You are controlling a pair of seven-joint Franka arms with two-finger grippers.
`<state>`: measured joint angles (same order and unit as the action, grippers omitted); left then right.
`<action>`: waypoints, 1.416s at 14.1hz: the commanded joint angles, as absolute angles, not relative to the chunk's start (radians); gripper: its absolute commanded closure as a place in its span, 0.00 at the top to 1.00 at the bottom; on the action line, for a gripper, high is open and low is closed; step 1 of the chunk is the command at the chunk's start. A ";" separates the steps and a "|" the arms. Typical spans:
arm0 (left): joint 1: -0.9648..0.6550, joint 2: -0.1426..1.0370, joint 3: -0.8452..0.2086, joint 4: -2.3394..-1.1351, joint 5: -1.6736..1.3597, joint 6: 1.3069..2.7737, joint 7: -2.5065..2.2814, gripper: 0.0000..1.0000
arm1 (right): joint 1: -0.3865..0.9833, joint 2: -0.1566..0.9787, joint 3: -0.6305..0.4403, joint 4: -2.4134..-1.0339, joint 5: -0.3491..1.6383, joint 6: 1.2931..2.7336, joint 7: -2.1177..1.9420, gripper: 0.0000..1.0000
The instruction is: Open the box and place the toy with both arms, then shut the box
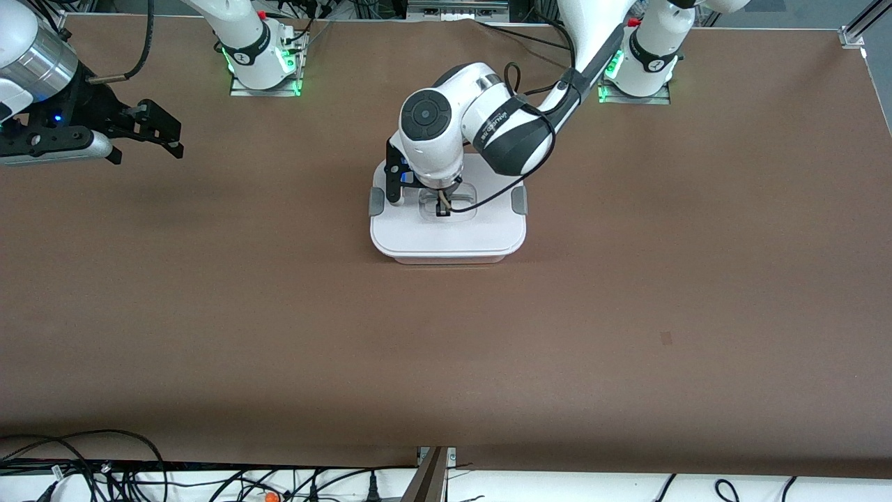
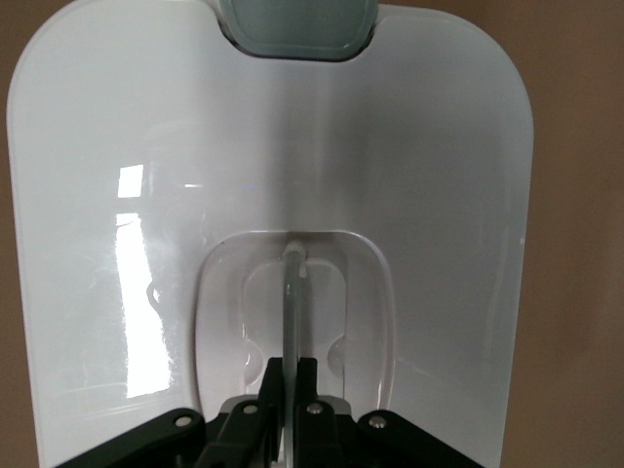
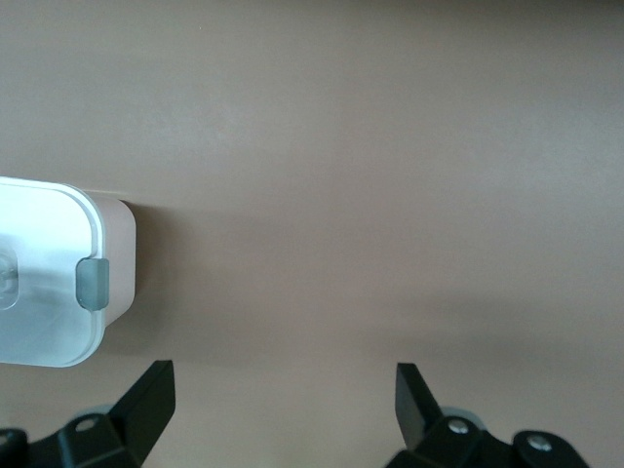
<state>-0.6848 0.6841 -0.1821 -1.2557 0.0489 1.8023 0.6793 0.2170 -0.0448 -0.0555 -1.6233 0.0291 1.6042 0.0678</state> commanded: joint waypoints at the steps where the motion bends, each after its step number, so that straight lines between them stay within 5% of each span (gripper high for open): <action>1: -0.709 0.704 -0.176 -1.243 0.071 1.830 0.660 0.00 | 0.210 -0.069 -0.044 -1.647 0.020 1.617 0.081 1.00; 2: -0.707 0.703 -0.173 -1.241 0.071 1.830 0.655 0.02 | 0.210 -0.071 -0.044 -1.647 0.020 1.617 0.081 1.00; 3: -0.700 0.703 -0.173 -1.238 0.068 1.829 0.652 0.99 | 0.210 -0.069 -0.044 -1.647 0.020 1.618 0.081 1.00; 11: -0.621 0.644 -0.164 -1.082 0.055 1.695 0.479 1.00 | 0.210 -0.066 -0.043 -1.647 0.020 1.620 0.081 1.00; 16: -0.594 0.552 0.043 -1.075 0.055 1.608 0.382 1.00 | 0.210 -0.066 -0.044 -1.647 0.020 1.621 0.080 1.00; 20: -0.389 0.503 0.052 -1.075 -0.087 1.592 0.385 1.00 | 0.210 -0.064 -0.044 -1.649 0.021 1.626 0.080 1.00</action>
